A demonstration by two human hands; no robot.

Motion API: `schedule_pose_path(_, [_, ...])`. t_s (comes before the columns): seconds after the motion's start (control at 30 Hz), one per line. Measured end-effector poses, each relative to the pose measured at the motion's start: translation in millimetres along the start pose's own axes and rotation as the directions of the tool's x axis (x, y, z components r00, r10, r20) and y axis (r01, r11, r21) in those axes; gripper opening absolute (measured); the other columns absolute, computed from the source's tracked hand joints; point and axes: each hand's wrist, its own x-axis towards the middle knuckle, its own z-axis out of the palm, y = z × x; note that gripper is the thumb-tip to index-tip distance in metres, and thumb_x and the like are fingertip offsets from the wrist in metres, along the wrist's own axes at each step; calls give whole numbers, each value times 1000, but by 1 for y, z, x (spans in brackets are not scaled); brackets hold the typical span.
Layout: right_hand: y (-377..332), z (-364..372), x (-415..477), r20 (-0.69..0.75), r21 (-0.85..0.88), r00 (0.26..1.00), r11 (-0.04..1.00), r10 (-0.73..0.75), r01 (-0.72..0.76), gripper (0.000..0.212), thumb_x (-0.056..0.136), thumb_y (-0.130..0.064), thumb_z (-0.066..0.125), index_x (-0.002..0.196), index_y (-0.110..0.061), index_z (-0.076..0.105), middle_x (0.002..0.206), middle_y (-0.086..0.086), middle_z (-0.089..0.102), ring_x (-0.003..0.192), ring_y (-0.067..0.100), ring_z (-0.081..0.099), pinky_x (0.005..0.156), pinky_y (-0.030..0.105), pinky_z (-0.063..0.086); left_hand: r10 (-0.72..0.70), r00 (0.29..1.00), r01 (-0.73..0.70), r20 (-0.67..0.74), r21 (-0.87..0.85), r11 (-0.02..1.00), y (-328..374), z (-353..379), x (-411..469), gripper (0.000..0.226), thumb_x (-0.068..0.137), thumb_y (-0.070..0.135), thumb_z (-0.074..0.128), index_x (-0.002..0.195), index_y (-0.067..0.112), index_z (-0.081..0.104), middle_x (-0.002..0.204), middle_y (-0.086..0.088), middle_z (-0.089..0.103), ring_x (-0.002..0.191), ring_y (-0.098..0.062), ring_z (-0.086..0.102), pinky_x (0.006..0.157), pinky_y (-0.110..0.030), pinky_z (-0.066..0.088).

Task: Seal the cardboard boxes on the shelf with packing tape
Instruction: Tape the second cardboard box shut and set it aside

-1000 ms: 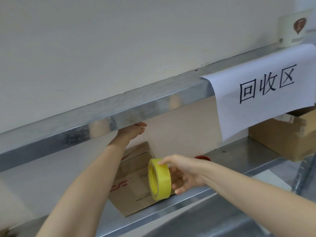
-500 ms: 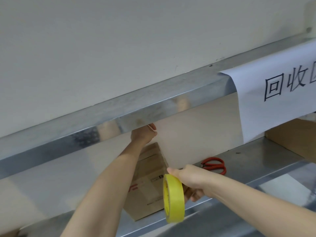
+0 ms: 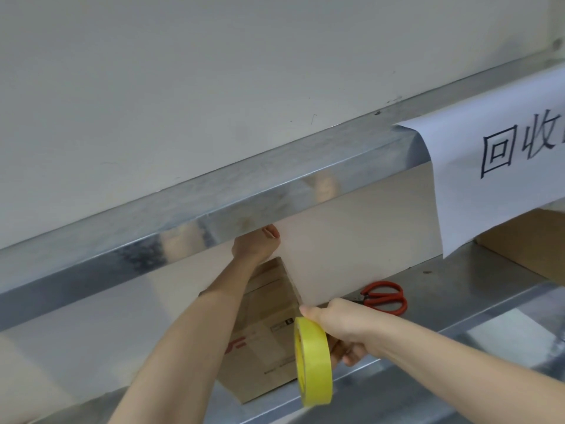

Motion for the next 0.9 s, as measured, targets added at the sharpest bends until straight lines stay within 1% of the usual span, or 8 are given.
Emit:
schedule_pose_path(0.13, [0, 3, 1, 14, 11, 1000, 1000, 13, -13, 51, 100, -52, 35, 77, -12, 55, 59, 2, 59, 50, 12, 56, 40, 18, 37, 30, 999, -30, 11, -9, 1000, -6, 2, 1, 11, 76, 21, 64, 72, 31, 62, 91, 7, 70, 94, -17, 64, 89, -35, 52])
schedule_pose_path(0.23, [-1, 6, 3, 17, 18, 1000, 1000, 9, -9, 52, 100, -51, 35, 73, -12, 55, 55, 2, 59, 45, 11, 56, 41, 19, 39, 53, 999, -53, -1, -33, 998, -11, 5, 1, 12, 78, 19, 67, 75, 30, 64, 91, 7, 70, 92, -15, 63, 86, -32, 50])
schedule_pose_path(0.37, [0, 6, 5, 19, 1, 1000, 1000, 23, -23, 53, 101, -51, 34, 73, -11, 54, 55, 2, 59, 44, 11, 56, 42, 19, 40, 59, 998, -59, 2, -74, 996, -20, 14, 2, 18, 78, 16, 70, 70, 30, 62, 83, 11, 68, 88, -13, 64, 80, -28, 49])
schedule_pose_path(0.47, [5, 5, 6, 20, -2, 999, 999, 41, -41, 52, 101, -51, 34, 75, -10, 54, 55, 2, 60, 46, 12, 57, 40, 18, 40, 54, 998, -52, 16, -95, 994, -24, 21, 3, 21, 77, 18, 75, 67, 32, 63, 81, 12, 66, 88, -12, 64, 84, -28, 49])
schedule_pose_path(0.57, [9, 3, 9, 14, 7, 999, 999, 48, -49, 51, 100, -51, 35, 75, -10, 53, 55, 2, 61, 48, 12, 58, 39, 18, 40, 21, 1000, -18, 19, -120, 993, -26, 29, 6, 22, 76, 17, 75, 65, 31, 64, 82, 9, 67, 88, -12, 63, 84, -27, 49])
schedule_pose_path(0.73, [10, 2, 10, 16, 2, 998, 998, 55, -55, 52, 100, -52, 35, 74, -11, 54, 58, 3, 61, 47, 11, 58, 40, 17, 40, -55, 998, 60, 26, -237, 970, -33, 36, 9, 19, 77, 16, 74, 66, 30, 67, 81, 10, 67, 89, -13, 63, 87, -27, 50])
schedule_pose_path(0.83, [12, 4, 11, 14, -3, 998, 998, 64, -64, 51, 99, -54, 37, 77, -11, 54, 56, 2, 62, 46, 10, 59, 41, 16, 41, -59, 998, 60, 10, -244, 968, -37, 38, 8, 19, 78, 16, 71, 67, 32, 68, 84, 10, 68, 90, -12, 63, 88, -26, 49])
schedule_pose_path(0.9, [14, 5, 13, 9, 3, 998, 998, 62, -62, 50, 98, -55, 37, 80, -11, 53, 53, 1, 62, 46, 11, 60, 41, 16, 41, -36, 999, 27, -32, -239, 971, -41, 41, 6, 17, 77, 18, 71, 70, 34, 69, 86, 12, 69, 90, -9, 63, 88, -25, 49])
